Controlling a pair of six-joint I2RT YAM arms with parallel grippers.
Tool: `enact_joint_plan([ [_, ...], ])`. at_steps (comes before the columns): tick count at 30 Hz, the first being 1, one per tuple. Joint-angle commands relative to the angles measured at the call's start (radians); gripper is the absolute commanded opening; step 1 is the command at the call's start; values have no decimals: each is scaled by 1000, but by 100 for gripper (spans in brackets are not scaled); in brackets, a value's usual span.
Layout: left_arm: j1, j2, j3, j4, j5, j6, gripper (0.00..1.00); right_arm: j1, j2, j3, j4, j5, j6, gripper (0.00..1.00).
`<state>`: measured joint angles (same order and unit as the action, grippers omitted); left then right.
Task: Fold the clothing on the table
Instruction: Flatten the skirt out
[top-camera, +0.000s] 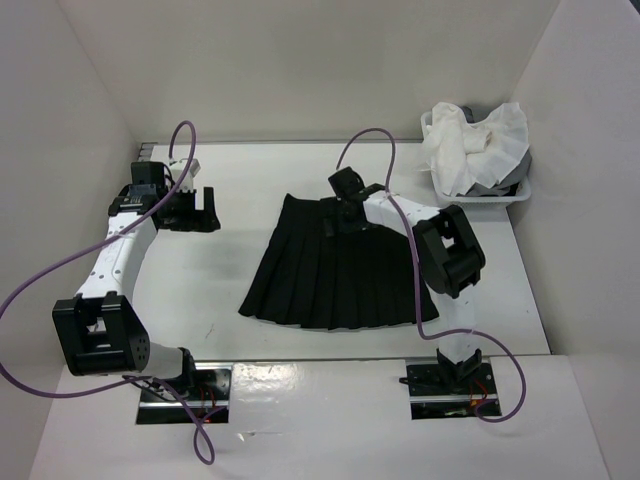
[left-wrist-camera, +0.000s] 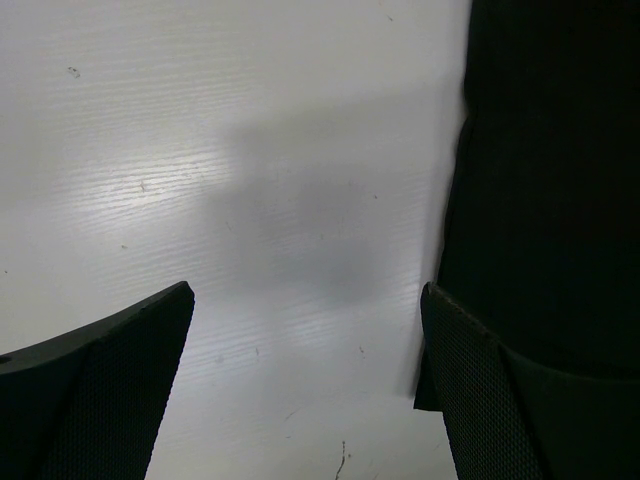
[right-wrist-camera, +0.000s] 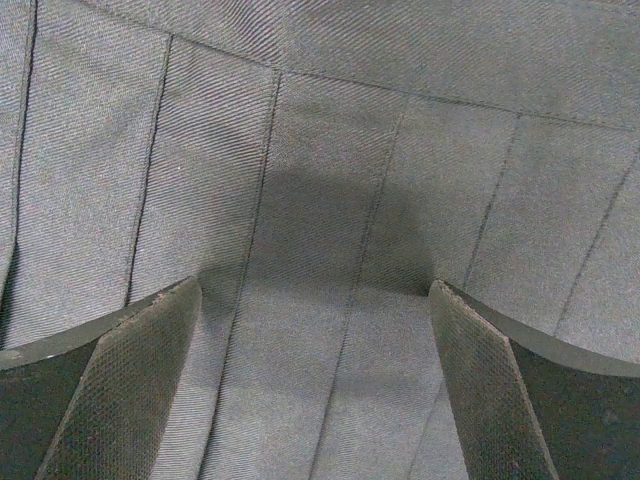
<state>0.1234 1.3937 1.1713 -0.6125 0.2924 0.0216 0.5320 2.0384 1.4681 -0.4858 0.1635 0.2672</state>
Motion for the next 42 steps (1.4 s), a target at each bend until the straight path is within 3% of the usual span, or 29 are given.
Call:
enact_joint_plan([
  [1,5,-1,1,19,11,-5,100,-1,26,31,10,-18,-17,99],
  [17,5,-10,1,19,11,-5,100,86,59,11,-8,-28,-26,99],
  [29,5,-10,1,19,11,-5,100,141,-24,-52,3,56,89,99],
  [37,5,8,1,19,2,-5,100,172,-24,-75,-7,88,107,99],
  [42,5,17,-9,19,2,-5,100,181,-109,-100,-7,77,96,99],
])
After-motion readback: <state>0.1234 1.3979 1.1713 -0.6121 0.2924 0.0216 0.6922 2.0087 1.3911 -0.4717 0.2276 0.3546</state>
